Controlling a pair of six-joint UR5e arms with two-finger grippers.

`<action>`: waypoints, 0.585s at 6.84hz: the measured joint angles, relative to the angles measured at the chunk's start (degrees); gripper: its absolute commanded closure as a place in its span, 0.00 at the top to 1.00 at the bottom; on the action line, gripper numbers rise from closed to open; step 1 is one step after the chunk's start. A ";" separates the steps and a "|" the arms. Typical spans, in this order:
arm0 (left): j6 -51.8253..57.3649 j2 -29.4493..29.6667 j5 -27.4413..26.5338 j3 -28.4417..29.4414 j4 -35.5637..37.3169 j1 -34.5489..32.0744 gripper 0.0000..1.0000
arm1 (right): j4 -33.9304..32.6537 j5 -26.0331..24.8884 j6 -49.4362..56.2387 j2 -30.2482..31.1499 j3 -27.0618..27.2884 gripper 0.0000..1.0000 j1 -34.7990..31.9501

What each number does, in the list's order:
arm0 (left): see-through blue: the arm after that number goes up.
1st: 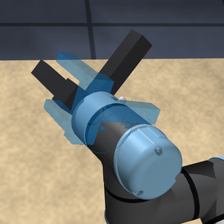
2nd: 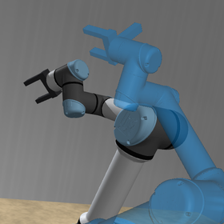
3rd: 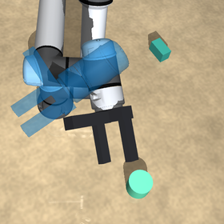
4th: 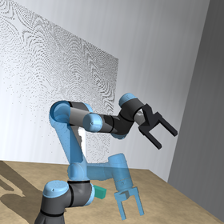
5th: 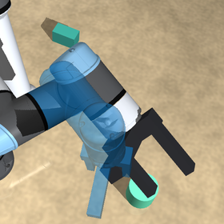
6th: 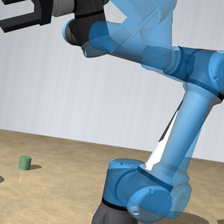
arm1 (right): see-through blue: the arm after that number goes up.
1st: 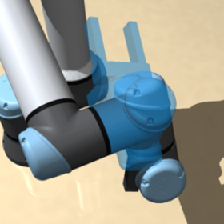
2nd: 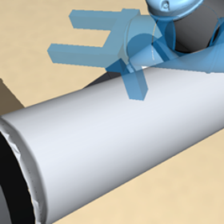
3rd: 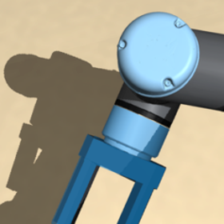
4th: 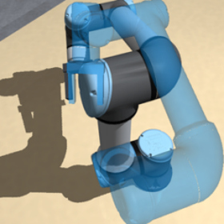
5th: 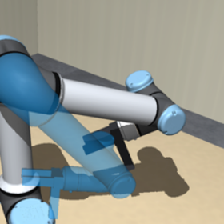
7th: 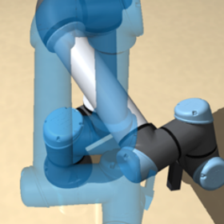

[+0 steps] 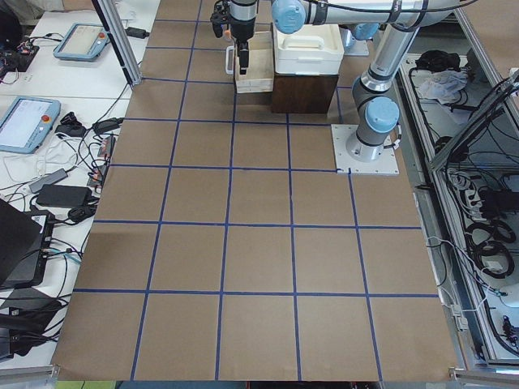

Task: Put scissors in drawer and close it
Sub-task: 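Lift the scissors with the right gripper and carry them over the drawer, then lower the scissors into the drawer and open the right gripper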

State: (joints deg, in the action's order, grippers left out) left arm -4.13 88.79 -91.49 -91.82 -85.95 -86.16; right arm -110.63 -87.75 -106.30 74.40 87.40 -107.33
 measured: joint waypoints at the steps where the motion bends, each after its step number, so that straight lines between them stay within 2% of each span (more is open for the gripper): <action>1: 0.08 -0.04 -0.14 0.00 -0.01 0.02 1.00 | 0.00 0.77 -3.51 -0.59 -0.76 0.00 -2.31; 4: 2.35 -0.21 -2.48 0.06 0.13 -0.30 1.00 | 1.18 1.74 -8.96 -0.74 -0.08 0.00 -6.44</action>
State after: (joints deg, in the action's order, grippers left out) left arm -1.78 88.58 -93.98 -91.76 -85.82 -86.45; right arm -109.45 -86.02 -115.25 73.66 87.32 -113.78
